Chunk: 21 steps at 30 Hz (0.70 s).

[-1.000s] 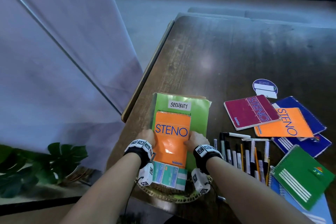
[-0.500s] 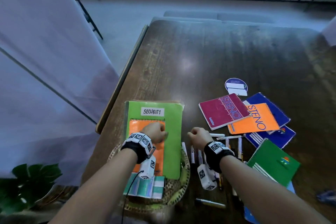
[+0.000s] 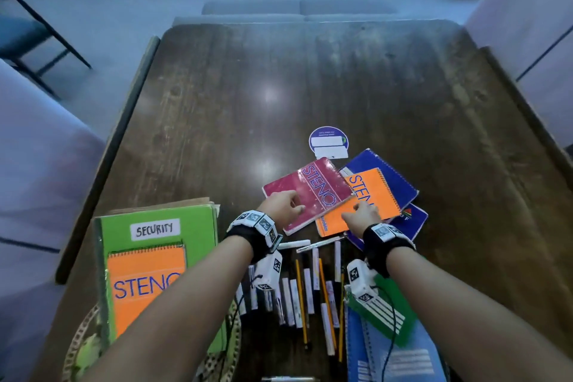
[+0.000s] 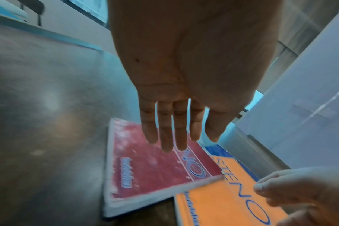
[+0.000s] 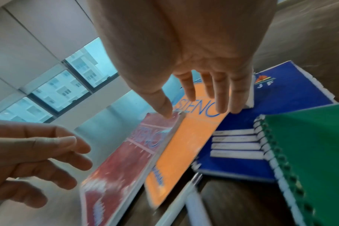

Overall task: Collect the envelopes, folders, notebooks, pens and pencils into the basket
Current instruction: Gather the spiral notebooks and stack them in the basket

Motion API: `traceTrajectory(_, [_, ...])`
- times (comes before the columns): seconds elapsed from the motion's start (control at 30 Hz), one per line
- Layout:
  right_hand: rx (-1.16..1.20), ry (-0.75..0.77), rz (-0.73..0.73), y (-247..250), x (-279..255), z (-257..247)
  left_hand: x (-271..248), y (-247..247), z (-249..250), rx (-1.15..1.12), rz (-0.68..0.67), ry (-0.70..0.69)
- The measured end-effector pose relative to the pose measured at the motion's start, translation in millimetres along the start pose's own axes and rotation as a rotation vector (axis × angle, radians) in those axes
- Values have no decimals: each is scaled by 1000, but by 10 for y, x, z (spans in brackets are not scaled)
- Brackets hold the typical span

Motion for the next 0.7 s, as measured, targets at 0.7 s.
traceTrajectory(0.7, [141,-24,72,718,998,902,1622,-921,1371,359,114,-88])
Point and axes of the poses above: each hand's wrist, its own x-axis towards the middle knuckle, its own y-axis out of the back of the hand, z = x × y, the point moved 8 cm from there along x, towards the middle knuckle, and after that the axes turned 1 degree about y, right-handed, at the moved point
